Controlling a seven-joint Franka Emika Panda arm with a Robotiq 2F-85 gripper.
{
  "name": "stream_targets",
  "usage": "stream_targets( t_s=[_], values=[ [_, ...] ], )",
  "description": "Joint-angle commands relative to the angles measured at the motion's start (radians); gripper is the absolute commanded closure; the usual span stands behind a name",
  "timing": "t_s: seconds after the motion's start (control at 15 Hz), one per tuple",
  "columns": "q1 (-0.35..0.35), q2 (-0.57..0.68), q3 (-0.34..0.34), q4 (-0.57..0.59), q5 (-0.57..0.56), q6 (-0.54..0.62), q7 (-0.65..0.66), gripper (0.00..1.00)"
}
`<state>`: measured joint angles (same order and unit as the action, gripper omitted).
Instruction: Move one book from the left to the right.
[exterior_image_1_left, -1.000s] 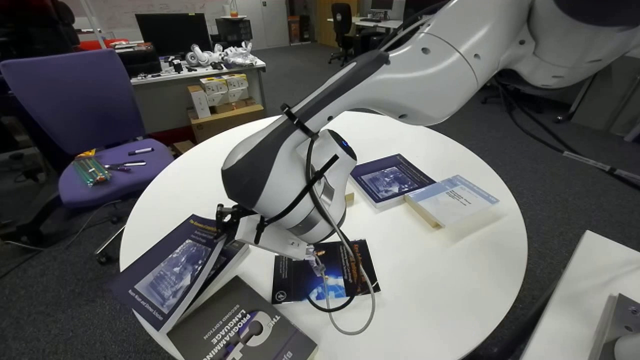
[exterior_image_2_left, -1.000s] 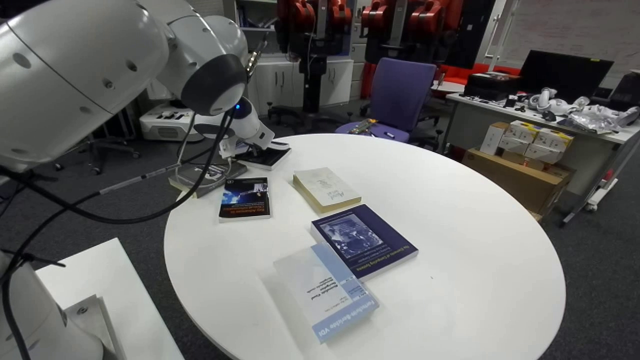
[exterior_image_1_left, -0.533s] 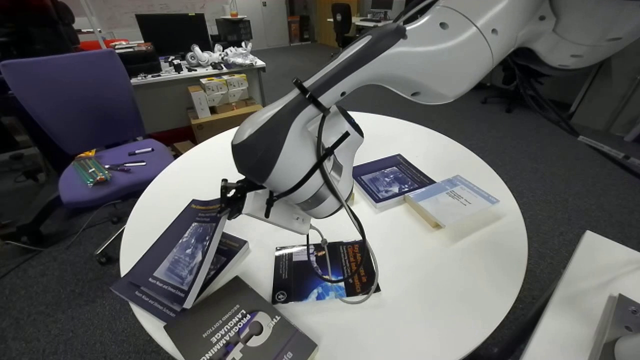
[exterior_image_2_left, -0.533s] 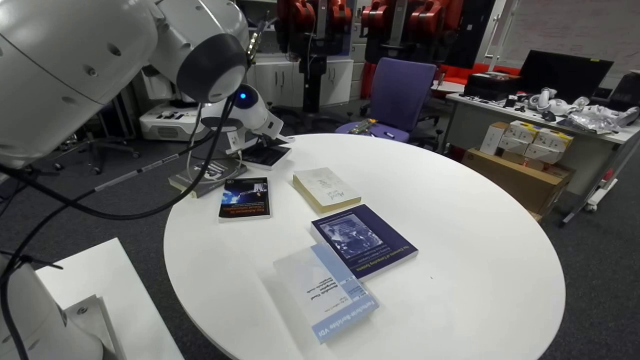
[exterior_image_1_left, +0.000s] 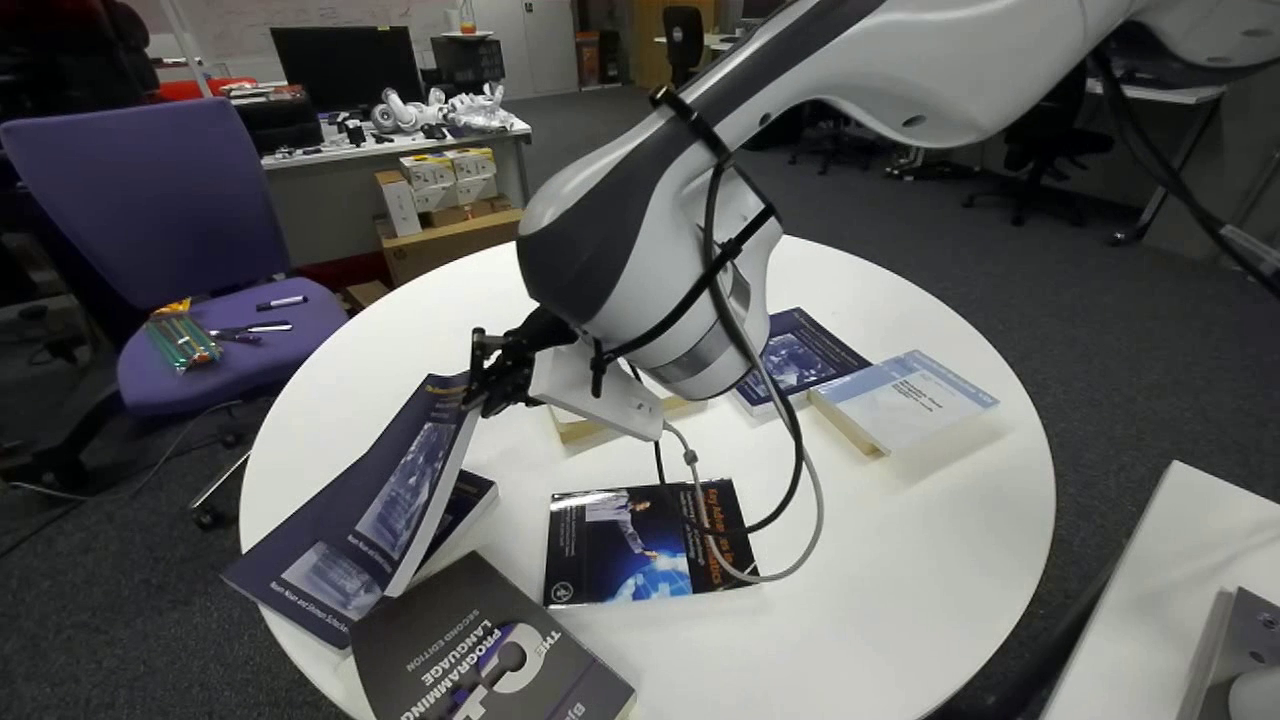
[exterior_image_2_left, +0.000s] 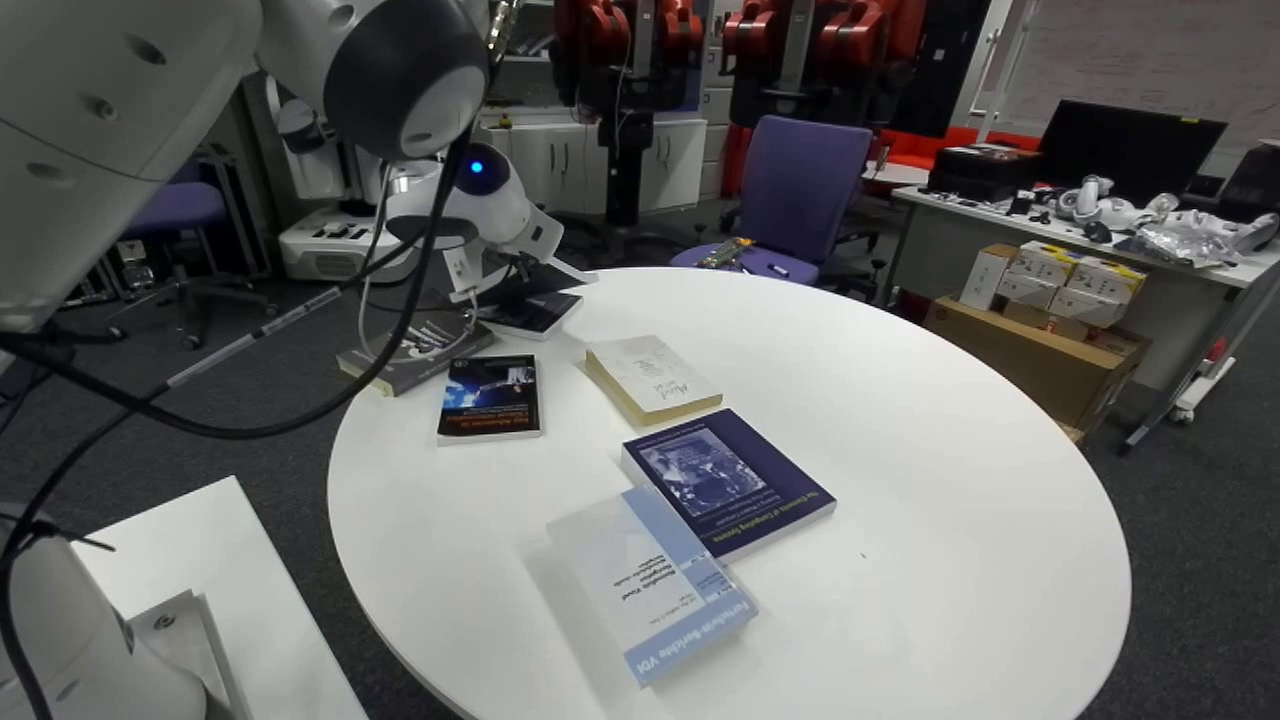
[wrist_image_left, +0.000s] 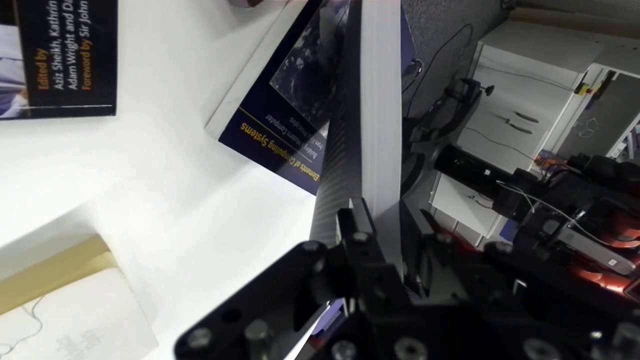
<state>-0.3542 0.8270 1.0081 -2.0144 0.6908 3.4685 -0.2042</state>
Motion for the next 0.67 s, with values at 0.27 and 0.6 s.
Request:
stream_targets(
  t_s=[0.27, 0.6],
  values=[
    [-0.296, -0.184, 0.175, -0.249, 0.01, 0.0, 0.062, 0.95],
    [-0.442, -0.303, 0.164, -0.374, -0.279, -0.01, 0.42, 0.95]
  ],
)
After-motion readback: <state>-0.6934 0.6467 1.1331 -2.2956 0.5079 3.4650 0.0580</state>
